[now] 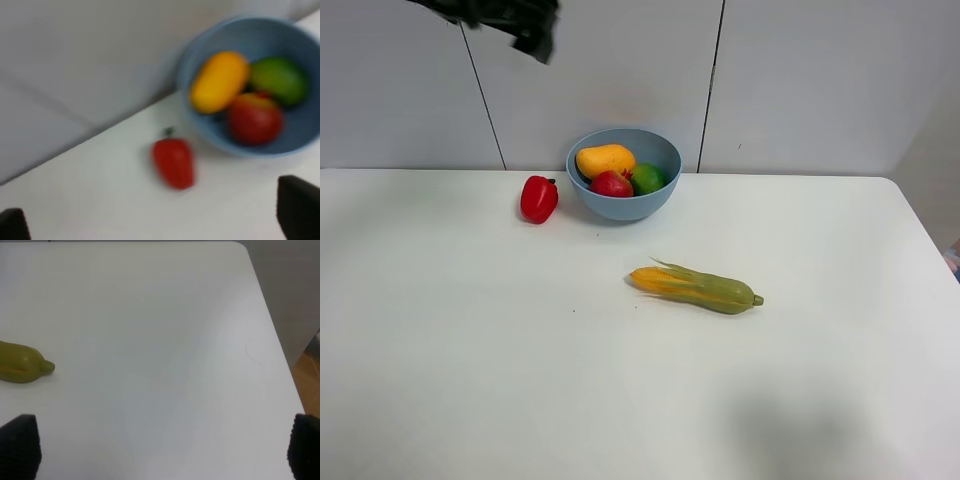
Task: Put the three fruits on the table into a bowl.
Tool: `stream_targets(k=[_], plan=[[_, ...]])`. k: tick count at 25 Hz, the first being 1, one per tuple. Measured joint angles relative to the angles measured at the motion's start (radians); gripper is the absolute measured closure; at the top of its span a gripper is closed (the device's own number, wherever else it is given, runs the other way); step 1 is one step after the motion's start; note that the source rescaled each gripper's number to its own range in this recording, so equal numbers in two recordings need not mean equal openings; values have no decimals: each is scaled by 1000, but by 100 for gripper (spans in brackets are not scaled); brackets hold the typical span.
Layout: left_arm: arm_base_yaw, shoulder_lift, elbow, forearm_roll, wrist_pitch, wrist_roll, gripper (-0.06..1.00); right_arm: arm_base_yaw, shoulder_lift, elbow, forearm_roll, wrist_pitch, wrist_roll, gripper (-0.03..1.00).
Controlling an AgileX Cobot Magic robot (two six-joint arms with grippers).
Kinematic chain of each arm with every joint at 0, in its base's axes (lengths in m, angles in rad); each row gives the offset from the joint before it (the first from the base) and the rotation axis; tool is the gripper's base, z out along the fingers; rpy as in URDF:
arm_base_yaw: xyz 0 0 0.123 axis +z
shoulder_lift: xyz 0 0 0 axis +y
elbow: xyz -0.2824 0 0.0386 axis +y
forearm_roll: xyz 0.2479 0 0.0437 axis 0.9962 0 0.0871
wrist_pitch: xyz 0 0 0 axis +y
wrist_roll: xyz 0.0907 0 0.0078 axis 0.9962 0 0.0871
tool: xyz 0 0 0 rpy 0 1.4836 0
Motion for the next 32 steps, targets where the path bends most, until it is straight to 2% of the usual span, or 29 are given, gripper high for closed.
stream_targets(k=[6,8,11,18,23,28,32], plan=[[273,-182,11,-100,116,183,-4,0,0,0,0,0,0,-3],[338,-264,55,-145,131,214,-4,0,0,0,0,0,0,-3],[410,-409,200,-194,120,226,-4,0,0,0,0,0,0,-3],[429,-851,681,-212,5,168,-4,0,0,0,0,0,0,-3],[429,-1206,945,-224,-27,94,-4,0,0,0,0,0,0,-3],[429,-1512,1094,-235,-43,58,-4,0,0,0,0,0,0,-3],[429,-1651,1160,-235,-37,54,-4,0,0,0,0,0,0,-3]])
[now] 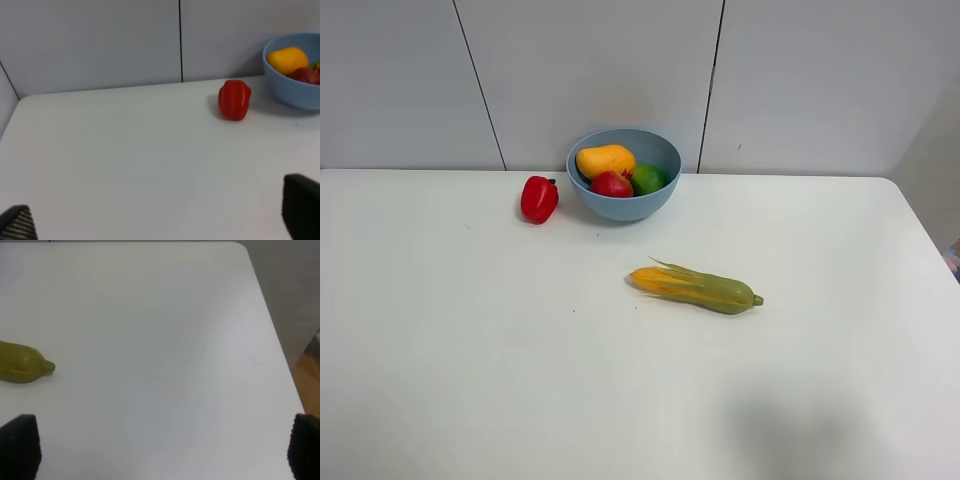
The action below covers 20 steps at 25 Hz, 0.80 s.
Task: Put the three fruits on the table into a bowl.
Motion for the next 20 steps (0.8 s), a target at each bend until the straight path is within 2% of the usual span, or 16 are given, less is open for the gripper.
stream_targets(k=[11,20], plan=[[0,-27,166,-43,19,-26,-4,0,0,0,0,0,0,-3],[0,-27,176,-43,21,-27,-4,0,0,0,0,0,0,-3]])
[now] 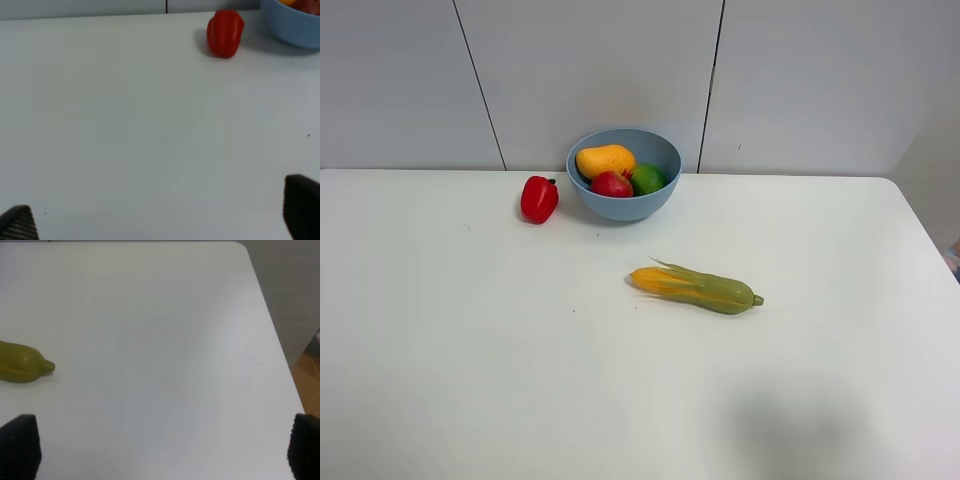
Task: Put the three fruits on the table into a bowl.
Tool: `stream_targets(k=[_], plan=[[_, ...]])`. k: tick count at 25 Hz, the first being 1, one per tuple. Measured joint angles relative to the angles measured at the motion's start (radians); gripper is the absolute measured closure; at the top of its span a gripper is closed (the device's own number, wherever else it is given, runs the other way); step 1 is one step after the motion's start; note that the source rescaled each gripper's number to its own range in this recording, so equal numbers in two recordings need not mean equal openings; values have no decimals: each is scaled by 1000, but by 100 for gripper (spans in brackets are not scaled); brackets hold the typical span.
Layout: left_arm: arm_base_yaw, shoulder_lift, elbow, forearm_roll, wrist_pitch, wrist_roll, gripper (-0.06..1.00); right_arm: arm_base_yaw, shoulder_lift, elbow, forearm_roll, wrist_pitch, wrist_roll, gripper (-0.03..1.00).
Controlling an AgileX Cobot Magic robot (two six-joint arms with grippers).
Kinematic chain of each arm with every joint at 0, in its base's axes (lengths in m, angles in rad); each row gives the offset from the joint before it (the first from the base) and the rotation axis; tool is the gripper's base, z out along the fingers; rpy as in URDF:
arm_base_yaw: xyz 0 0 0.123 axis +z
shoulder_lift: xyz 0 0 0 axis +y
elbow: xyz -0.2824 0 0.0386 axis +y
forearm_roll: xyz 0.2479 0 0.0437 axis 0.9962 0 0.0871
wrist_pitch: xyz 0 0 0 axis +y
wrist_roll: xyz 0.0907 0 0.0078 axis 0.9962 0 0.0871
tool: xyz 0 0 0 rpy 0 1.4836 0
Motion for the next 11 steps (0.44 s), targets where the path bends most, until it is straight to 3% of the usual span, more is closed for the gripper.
stream_targets(k=[11], plan=[[0,0,0,0,0,0,-4,0,0,0,0,0,0,-3]])
